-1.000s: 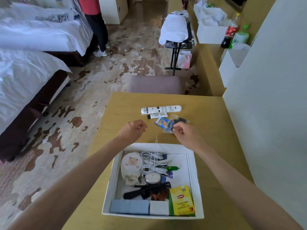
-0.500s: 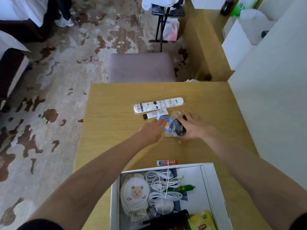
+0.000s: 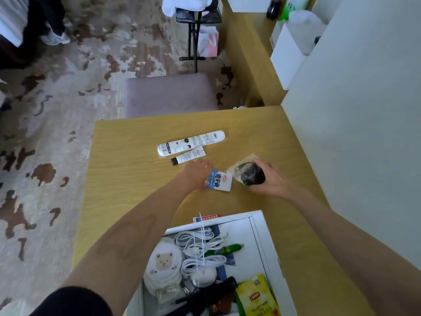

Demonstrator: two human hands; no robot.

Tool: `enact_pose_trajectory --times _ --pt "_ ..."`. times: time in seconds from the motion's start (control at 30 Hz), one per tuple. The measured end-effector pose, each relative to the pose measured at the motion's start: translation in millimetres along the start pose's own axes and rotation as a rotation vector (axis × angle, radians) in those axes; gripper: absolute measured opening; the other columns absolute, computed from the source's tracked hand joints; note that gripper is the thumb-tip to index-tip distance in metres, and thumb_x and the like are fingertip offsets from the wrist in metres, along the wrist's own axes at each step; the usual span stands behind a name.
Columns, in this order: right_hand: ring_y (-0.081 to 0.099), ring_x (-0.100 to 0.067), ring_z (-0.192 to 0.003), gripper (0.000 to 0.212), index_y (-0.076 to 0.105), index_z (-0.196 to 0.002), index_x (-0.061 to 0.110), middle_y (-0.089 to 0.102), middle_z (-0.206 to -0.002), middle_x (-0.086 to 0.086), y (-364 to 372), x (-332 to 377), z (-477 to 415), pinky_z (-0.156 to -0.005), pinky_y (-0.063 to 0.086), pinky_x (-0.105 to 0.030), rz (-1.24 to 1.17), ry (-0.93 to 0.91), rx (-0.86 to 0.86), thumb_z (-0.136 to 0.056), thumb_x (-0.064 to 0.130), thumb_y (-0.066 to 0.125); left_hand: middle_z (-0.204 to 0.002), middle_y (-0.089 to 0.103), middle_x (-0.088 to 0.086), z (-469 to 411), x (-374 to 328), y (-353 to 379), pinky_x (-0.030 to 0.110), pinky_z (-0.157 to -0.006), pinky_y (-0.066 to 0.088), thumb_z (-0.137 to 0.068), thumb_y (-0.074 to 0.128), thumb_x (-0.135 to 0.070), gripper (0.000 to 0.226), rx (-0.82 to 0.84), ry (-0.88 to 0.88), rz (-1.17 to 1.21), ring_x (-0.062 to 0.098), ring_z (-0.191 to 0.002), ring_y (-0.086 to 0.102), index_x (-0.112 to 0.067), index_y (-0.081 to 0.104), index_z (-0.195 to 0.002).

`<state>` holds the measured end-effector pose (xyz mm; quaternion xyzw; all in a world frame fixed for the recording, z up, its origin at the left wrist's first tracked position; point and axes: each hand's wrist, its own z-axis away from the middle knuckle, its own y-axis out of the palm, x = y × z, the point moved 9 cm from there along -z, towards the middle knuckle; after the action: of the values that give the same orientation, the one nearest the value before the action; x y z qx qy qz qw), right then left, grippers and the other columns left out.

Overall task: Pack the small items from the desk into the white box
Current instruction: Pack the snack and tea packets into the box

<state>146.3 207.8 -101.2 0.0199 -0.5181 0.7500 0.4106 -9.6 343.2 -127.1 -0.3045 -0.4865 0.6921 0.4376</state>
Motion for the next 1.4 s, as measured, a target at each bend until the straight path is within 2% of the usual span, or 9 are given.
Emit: enact_pose_trajectory --times 0.1,0.27,0.53,0.7,0.83,0.93,1.1,1.23,1.4 --pt "0.042 -0.024 -0.124 0.100 0.020 -0.146 0.037 0.039 -0.140 -0.006 -21.5 9.5 23.6 -0.101 0.040 -0.044 -0.086 -0.070 -0.093 -0.067 0.042 0.079 -0.138 0.040 0.013 7.7 3.4 5.0 0.040 -0.096 0.044 -0.079 0.069 -0.033 0.067 0.031 -0.132 0.108 0.029 -0.126 0.040 -0.005 0.039 -0.133" --pt "0.052 -0.016 -0.117 0.099 0.025 -0.141 0.043 0.047 -0.136 0.006 -53.7 42.4 68.6 -0.095 0.051 -0.043 -0.312 -0.184 -0.163 -0.059 0.052 0.080 -0.115 0.057 0.017 32.5 13.4 4.7 0.033 -0.073 0.042 -0.084 0.064 -0.017 0.033 0.024 -0.269 0.532 0.030 -0.103 0.056 -0.004 0.054 -0.113" --pt "0.062 0.005 -0.096 0.090 0.026 -0.138 0.054 0.060 -0.109 0.025 -43.3 83.6 140.8 -0.078 0.046 -0.019 -0.534 -0.366 0.058 -0.067 0.048 0.080 -0.098 0.062 0.016 128.6 6.0 -71.4 0.046 -0.073 0.055 -0.093 0.058 -0.009 0.019 -0.384 -0.461 1.293 0.026 -0.077 0.062 -0.010 0.047 -0.108" --pt "0.058 -0.012 -0.107 0.090 0.018 -0.133 0.069 0.051 -0.117 0.012 -13.6 105.2 173.9 -0.093 0.043 -0.037 -0.547 -0.419 0.277 -0.070 0.046 0.078 -0.094 0.071 -0.008 228.2 -28.6 -108.5 0.018 -0.056 0.055 -0.088 0.066 -0.020 0.023 -0.698 -0.458 1.339 0.005 -0.077 0.070 -0.021 0.055 -0.109" --pt "0.057 -0.005 -0.100 0.087 0.021 -0.130 0.070 0.045 -0.117 0.020 13.2 113.9 196.2 -0.074 0.042 -0.023 -0.419 -0.456 0.403 -0.072 0.042 0.078 -0.096 0.074 -0.007 288.1 -47.9 -88.0 0.024 -0.061 0.057 -0.090 0.064 -0.020 0.019 -0.781 -0.503 1.399 0.008 -0.081 0.072 -0.016 0.060 -0.109" --pt "0.054 0.005 -0.094 0.080 0.022 -0.116 0.078 0.050 -0.125 0.012 33.8 108.9 201.9 -0.067 0.037 -0.015 -0.286 -0.409 0.388 -0.074 0.040 0.078 -0.090 0.075 -0.015 308.9 -52.4 -64.1 0.019 -0.059 0.056 -0.092 0.059 -0.014 0.013 -0.791 -0.508 1.489 0.007 -0.082 0.072 -0.025 0.060 -0.100" --pt "0.056 -0.013 -0.084 0.098 0.013 -0.148 0.034 0.042 -0.130 -0.007 59.0 83.5 195.3 -0.057 0.041 -0.025 0.011 -0.155 0.230 -0.072 0.051 0.072 -0.099 0.074 -0.005 307.0 -56.8 -23.7 0.042 -0.076 0.060 -0.091 0.061 -0.023 0.016 -0.606 -0.533 1.464 0.014 -0.089 0.072 -0.024 0.059 -0.107" --pt "0.055 -0.029 -0.106 0.096 0.009 -0.150 0.021 0.027 -0.142 -0.016 72.2 80.1 198.4 -0.069 0.045 -0.031 0.191 -0.027 0.135 -0.078 0.049 0.067 -0.099 0.071 -0.005 305.5 -54.1 -21.1 0.025 -0.064 0.059 -0.090 0.061 -0.026 0.011 -0.556 -0.504 1.413 0.004 -0.082 0.070 -0.028 0.057 -0.100" --pt "0.048 -0.030 -0.114 0.072 0.044 -0.128 0.004 0.044 -0.124 -0.014 67.8 104.5 207.4 -0.091 0.046 -0.035 0.580 -0.061 -0.228 -0.082 0.058 0.058 -0.093 0.069 -0.009 299.0 -58.3 -22.2 0.021 -0.063 0.055 -0.090 0.058 -0.030 0.007 -0.416 -0.413 1.282 0.006 -0.081 0.068 -0.031 0.054 -0.097"
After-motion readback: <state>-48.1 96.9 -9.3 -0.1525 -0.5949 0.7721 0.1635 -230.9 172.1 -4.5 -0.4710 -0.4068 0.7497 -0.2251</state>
